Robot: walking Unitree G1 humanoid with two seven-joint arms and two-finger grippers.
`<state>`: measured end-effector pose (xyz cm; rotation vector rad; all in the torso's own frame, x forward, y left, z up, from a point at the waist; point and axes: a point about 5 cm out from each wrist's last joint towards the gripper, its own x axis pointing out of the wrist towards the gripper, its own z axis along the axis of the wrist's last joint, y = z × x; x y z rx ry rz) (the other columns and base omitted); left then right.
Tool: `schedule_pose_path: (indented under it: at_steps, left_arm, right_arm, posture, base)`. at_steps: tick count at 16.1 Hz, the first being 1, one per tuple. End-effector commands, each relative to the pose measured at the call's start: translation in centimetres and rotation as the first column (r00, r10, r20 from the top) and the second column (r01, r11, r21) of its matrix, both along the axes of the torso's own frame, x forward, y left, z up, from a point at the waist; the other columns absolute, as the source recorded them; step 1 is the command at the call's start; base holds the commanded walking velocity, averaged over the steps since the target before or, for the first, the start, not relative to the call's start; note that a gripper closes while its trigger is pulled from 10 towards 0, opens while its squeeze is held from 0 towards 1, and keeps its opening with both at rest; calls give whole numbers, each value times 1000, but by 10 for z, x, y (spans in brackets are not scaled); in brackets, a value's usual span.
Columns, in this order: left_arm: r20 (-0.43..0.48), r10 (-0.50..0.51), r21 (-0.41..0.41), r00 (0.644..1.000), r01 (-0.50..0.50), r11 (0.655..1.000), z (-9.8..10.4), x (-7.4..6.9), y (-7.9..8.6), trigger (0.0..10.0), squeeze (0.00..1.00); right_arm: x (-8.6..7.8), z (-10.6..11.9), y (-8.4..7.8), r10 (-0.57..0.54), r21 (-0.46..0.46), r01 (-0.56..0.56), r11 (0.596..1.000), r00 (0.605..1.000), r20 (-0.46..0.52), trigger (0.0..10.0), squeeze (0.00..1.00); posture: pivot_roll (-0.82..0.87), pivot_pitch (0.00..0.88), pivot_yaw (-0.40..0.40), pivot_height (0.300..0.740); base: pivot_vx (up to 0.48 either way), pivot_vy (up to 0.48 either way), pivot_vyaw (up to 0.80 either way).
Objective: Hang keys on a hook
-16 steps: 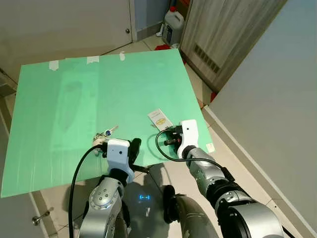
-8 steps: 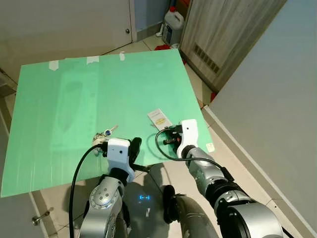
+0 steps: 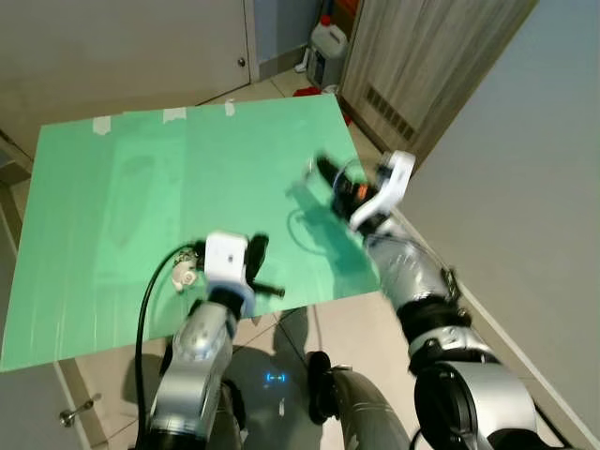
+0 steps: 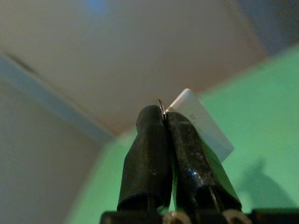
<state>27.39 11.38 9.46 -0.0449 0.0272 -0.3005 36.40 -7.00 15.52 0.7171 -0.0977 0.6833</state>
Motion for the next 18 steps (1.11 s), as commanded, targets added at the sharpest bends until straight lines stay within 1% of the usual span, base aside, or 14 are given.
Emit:
schedule_pose_path:
  at_steps: [1, 3, 5, 7, 8, 9, 10, 11, 12, 13, 14, 15, 17, 18]
  left_arm:
    - [-11, -4, -4, 1000, 4, 1000, -4, 4, 2, 10000, 0]
    - [10, -9, -1, 1000, 9, 1000, 1, 11, 2, 10000, 0]
    - [44, -21, -3, 999, 21, 1000, 10, 22, 1, 10000, 0]
    - [74, -28, -1, 997, 28, 1000, 18, 30, -1, 10000, 0]
    - [124, -31, -7, 992, 32, 999, 32, 40, -5, 10000, 0]
    - [136, -31, -7, 990, 33, 999, 35, 43, -7, 10000, 0]
    - [149, -33, -6, 988, 34, 999, 38, 46, -9, 10000, 0]
    - [153, -38, -6, 987, 40, 999, 39, 48, -12, 10000, 0]
    - [156, -48, -10, 987, 50, 999, 39, 49, -15, 10000, 0]
    - [150, -52, -25, 987, 57, 998, 38, 49, -17, 10000, 0]
    - [147, -53, -31, 988, 58, 998, 37, 49, -17, 10000, 0]
    - [131, -76, -39, 988, 82, 996, 32, 48, -20, 10000, 0]
    - [109, -98, -44, 989, 104, 994, 24, 45, -22, 10000, 0]
    - [87, -101, -54, 991, 106, 993, 16, 41, -22, 10000, 0]
  right_arm:
    - [-2, 24, -1, 76, 107, -85, 991, 993, 86, 10000, 0]
    - [-6, 45, -4, 119, 171, -149, 974, 978, 174, 10000, 0]
    - [-15, 77, -11, 138, 227, -219, 949, 935, 328, 10000, 0]
    - [-16, 93, -20, 84, 268, -194, 944, 925, 371, 10000, 0]
    - [-18, 105, -33, -9, 253, -105, 962, 911, 412, 10000, 0]
    - [-19, 106, -35, -30, 231, -76, 970, 906, 423, 10000, 0]
    - [-19, 101, -40, -87, 191, 11, 982, 916, 392, 10000, 0]
    - [-17, 93, -45, -196, 80, 179, 981, 904, 380, 10000, 0]
    - [-17, 84, -52, -265, 28, 273, 962, 897, 354, 10000, 0]
    - [-20, 75, -59, -314, 1, 332, 943, 890, 329, 10000, 0]
    - [-22, 72, -61, -330, -13, 353, 936, 886, 326, 10000, 0]
    - [-26, 55, -67, -362, -78, 399, 914, 886, 291, 10000, 0]
    - [-33, 39, -70, -386, -139, 430, 892, 885, 259, 10000, 0]
    - [-40, 24, -68, -378, -178, 411, 894, 905, 194, 10000, 0]
  posture:
    - [166, 154, -64, 740]
    - [167, 137, -61, 740]
    - [171, 98, -51, 740]
    - [170, 76, -45, 740]
    - [156, 35, -30, 740]
    - [153, 33, -28, 740]
    - [145, 21, -24, 740]
    - [139, 16, -18, 740]
    - [124, 17, -12, 740]
    - [115, 18, -4, 740]
    - [111, 18, -2, 740]
    - [101, 18, 2, 740]
    - [74, 28, 8, 740]
    - [70, 29, 9, 740]
  base:
    - [0, 0, 0]
    - [0, 0, 0]
    - [0, 0, 0]
    - [0, 0, 0]
    - [0, 0, 0]
    - [0, 0, 0]
    - [0, 0, 0]
    - [0, 0, 0]
    - [0, 0, 0]
    - [0, 0, 0]
    - [0, 0, 0]
    - [0, 0, 0]
    - [0, 0, 0]
    - [0, 0, -800]
